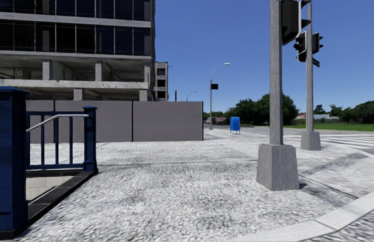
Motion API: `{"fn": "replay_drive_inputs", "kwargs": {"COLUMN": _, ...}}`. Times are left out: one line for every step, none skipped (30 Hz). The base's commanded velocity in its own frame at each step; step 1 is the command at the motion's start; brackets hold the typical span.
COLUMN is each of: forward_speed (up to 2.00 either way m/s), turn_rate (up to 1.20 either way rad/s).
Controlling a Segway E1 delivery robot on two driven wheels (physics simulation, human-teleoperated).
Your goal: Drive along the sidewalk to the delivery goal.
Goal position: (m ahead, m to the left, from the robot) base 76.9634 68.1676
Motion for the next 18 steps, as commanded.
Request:
{"fn": "replay_drive_inputs", "kwargs": {"forward_speed": 1.54, "turn_rate": 0.00}}
{"fn": "replay_drive_inputs", "kwargs": {"forward_speed": 1.54, "turn_rate": 0.00}}
{"fn": "replay_drive_inputs", "kwargs": {"forward_speed": 1.54, "turn_rate": 0.00}}
{"fn": "replay_drive_inputs", "kwargs": {"forward_speed": 1.54, "turn_rate": 0.00}}
{"fn": "replay_drive_inputs", "kwargs": {"forward_speed": 1.54, "turn_rate": 0.00}}
{"fn": "replay_drive_inputs", "kwargs": {"forward_speed": 1.54, "turn_rate": 0.00}}
{"fn": "replay_drive_inputs", "kwargs": {"forward_speed": 1.54, "turn_rate": 0.00}}
{"fn": "replay_drive_inputs", "kwargs": {"forward_speed": 1.54, "turn_rate": 0.00}}
{"fn": "replay_drive_inputs", "kwargs": {"forward_speed": 1.54, "turn_rate": 0.00}}
{"fn": "replay_drive_inputs", "kwargs": {"forward_speed": 1.54, "turn_rate": 0.00}}
{"fn": "replay_drive_inputs", "kwargs": {"forward_speed": 1.54, "turn_rate": 0.00}}
{"fn": "replay_drive_inputs", "kwargs": {"forward_speed": 1.54, "turn_rate": 0.00}}
{"fn": "replay_drive_inputs", "kwargs": {"forward_speed": 1.54, "turn_rate": 0.00}}
{"fn": "replay_drive_inputs", "kwargs": {"forward_speed": 1.54, "turn_rate": 0.00}}
{"fn": "replay_drive_inputs", "kwargs": {"forward_speed": 1.54, "turn_rate": 0.00}}
{"fn": "replay_drive_inputs", "kwargs": {"forward_speed": 1.54, "turn_rate": 0.00}}
{"fn": "replay_drive_inputs", "kwargs": {"forward_speed": 1.54, "turn_rate": 0.00}}
{"fn": "replay_drive_inputs", "kwargs": {"forward_speed": 1.54, "turn_rate": 0.00}}
